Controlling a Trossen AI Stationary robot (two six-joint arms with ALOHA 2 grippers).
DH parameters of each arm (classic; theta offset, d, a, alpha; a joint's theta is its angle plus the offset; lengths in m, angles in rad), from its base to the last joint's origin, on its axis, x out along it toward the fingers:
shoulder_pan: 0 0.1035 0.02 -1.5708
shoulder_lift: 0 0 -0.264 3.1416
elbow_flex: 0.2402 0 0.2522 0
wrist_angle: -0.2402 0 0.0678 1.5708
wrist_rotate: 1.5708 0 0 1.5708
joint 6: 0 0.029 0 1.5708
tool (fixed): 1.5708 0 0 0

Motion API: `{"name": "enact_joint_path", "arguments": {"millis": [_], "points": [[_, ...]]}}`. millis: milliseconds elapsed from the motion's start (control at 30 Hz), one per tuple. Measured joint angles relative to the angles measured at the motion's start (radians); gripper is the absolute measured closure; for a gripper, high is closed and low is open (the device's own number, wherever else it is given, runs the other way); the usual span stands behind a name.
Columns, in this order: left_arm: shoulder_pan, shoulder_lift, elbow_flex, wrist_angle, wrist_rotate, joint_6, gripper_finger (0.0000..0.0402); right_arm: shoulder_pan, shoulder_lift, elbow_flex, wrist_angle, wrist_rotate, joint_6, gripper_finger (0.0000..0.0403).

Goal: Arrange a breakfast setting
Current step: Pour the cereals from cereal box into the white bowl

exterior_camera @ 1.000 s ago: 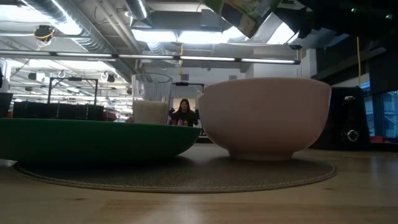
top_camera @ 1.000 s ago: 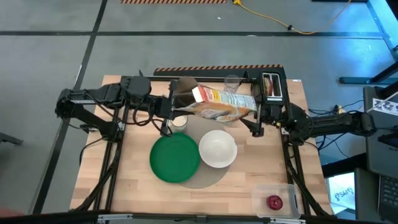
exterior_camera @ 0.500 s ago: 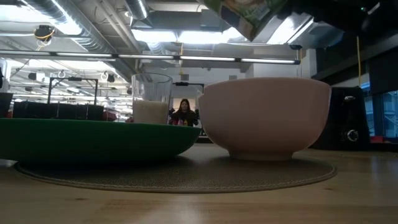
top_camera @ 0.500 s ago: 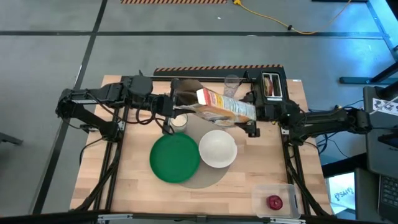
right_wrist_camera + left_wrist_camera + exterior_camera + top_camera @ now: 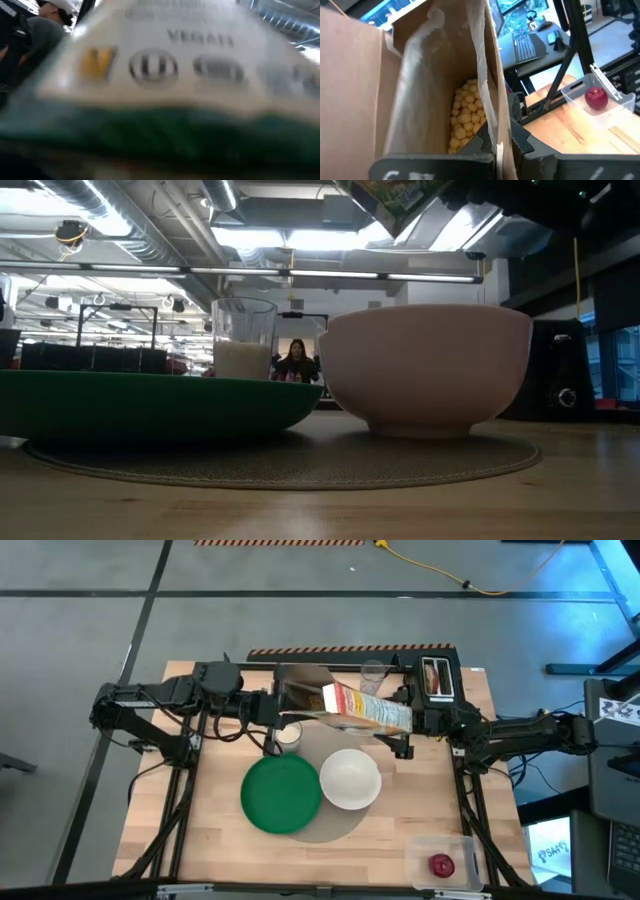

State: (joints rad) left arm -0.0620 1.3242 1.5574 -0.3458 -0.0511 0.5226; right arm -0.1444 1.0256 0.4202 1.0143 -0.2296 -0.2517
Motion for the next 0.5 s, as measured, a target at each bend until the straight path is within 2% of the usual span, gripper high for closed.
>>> {"name": "enact_joint_path", "arguments": {"millis": [267,367,500], "points": [[0.000,0.010,0.001,-0.011,-0.007,-0.019,0.0401,0.000,0.000,-0.001,0.035,0.002,-0.010,0.0017],[0.001,0.010,0.002,-0.012,-0.011,-0.020,0.0401,0.000,0.000,-0.001,0.036,0.014,-0.007,0.0052],[0.000,0.010,0.002,-0.015,-0.013,-0.025,0.0401,0.000,0.000,-0.001,0.036,0.014,-0.013,0.0124]]}}
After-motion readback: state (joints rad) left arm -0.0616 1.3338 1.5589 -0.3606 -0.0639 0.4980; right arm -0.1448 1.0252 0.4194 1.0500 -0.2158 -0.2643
